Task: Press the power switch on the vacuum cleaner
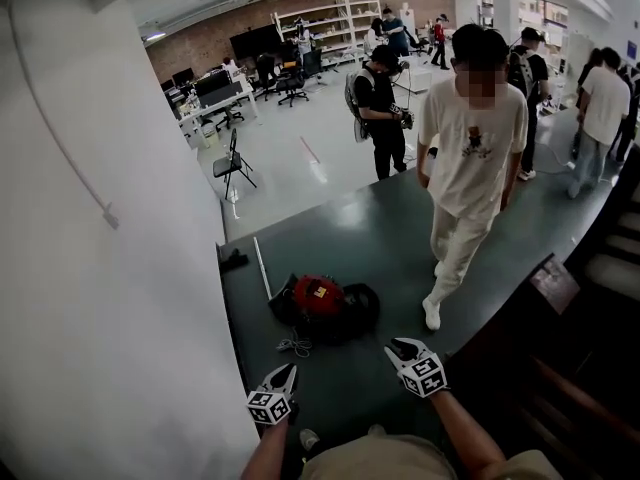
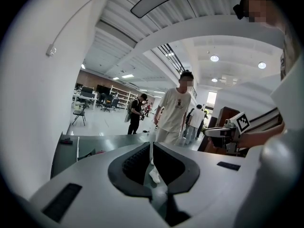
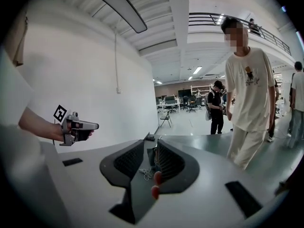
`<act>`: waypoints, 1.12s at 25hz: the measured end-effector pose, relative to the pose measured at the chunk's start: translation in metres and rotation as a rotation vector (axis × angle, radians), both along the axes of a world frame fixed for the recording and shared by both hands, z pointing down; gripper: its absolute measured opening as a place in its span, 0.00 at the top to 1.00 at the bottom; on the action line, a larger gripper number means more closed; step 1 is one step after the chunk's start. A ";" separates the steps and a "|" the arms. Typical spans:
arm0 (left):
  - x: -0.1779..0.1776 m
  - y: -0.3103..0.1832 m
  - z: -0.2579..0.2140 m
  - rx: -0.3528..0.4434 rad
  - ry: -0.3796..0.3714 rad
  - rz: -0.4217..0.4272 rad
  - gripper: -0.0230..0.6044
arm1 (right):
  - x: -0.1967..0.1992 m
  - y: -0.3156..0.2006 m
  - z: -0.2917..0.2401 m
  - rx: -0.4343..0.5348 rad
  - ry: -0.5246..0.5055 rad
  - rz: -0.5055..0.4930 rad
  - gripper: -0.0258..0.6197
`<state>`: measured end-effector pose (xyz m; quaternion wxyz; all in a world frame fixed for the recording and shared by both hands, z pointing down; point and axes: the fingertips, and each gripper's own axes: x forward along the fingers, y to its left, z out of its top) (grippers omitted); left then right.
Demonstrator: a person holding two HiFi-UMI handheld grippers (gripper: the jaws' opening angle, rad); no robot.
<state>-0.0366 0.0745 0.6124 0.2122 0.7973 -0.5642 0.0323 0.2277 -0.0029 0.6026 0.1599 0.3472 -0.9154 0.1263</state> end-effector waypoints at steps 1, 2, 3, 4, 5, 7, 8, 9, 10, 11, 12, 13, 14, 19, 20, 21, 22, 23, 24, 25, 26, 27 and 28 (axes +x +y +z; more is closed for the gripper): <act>0.001 -0.001 0.000 0.000 0.004 0.002 0.95 | -0.005 0.001 0.000 -0.004 -0.005 -0.002 0.82; 0.001 -0.001 -0.002 0.001 0.007 0.006 0.95 | -0.010 0.002 0.000 -0.008 -0.010 -0.005 0.82; 0.003 -0.002 -0.003 0.002 0.010 0.011 0.95 | -0.015 0.003 0.000 -0.012 -0.014 -0.007 0.82; 0.005 -0.003 -0.003 0.003 0.011 0.015 0.95 | -0.020 0.003 0.001 -0.015 -0.015 -0.009 0.82; 0.007 -0.005 -0.003 0.005 0.013 0.019 0.95 | -0.024 0.004 0.002 -0.019 -0.017 -0.012 0.82; 0.011 -0.008 -0.003 0.008 0.018 0.024 0.95 | -0.036 0.004 0.005 -0.025 -0.024 -0.020 0.82; 0.011 -0.009 -0.003 0.011 0.021 0.026 0.95 | -0.042 0.004 0.006 -0.026 -0.027 -0.025 0.82; 0.011 -0.010 -0.003 0.013 0.023 0.028 0.95 | -0.049 0.004 0.006 -0.027 -0.028 -0.030 0.82; 0.009 -0.011 -0.004 0.015 0.025 0.030 0.95 | -0.056 0.005 0.006 -0.027 -0.028 -0.036 0.82; 0.008 -0.011 -0.005 0.016 0.026 0.033 0.95 | -0.063 0.006 0.006 -0.027 -0.027 -0.042 0.82; 0.005 -0.010 -0.006 0.016 0.026 0.036 0.95 | -0.070 0.007 0.005 -0.025 -0.026 -0.049 0.82; 0.002 -0.010 -0.007 0.016 0.026 0.039 0.95 | -0.077 0.008 0.004 -0.022 -0.024 -0.055 0.82; -0.001 -0.010 -0.008 0.016 0.026 0.043 0.95 | -0.084 0.009 0.003 -0.019 -0.021 -0.060 0.82; -0.015 -0.011 -0.011 0.016 0.026 0.068 0.95 | -0.113 0.012 0.002 -0.016 -0.012 -0.068 0.82; -0.019 -0.010 -0.012 0.015 0.027 0.074 0.95 | -0.119 0.013 0.001 -0.015 -0.011 -0.067 0.82; -0.023 -0.010 -0.013 0.014 0.027 0.081 0.95 | -0.125 0.014 0.000 -0.015 -0.011 -0.065 0.82; -0.027 -0.010 -0.014 0.012 0.027 0.090 0.95 | -0.131 0.015 0.000 -0.016 -0.010 -0.062 0.82; -0.030 -0.009 -0.013 0.009 0.025 0.101 0.95 | -0.137 0.016 0.001 -0.019 -0.009 -0.058 0.82; -0.033 -0.009 -0.012 0.006 0.022 0.113 0.95 | -0.143 0.017 0.002 -0.022 -0.010 -0.055 0.82; -0.037 -0.009 -0.011 0.004 0.017 0.126 0.95 | -0.149 0.018 0.003 -0.024 -0.010 -0.052 0.82; -0.041 -0.010 -0.011 0.003 0.014 0.136 0.95 | -0.154 0.019 0.004 -0.026 -0.009 -0.049 0.82; -0.045 -0.011 -0.011 0.002 0.012 0.146 0.95 | -0.160 0.020 0.004 -0.028 -0.008 -0.045 0.82; -0.049 -0.013 -0.012 0.001 0.011 0.154 0.95 | -0.166 0.020 0.003 -0.029 -0.008 -0.040 0.82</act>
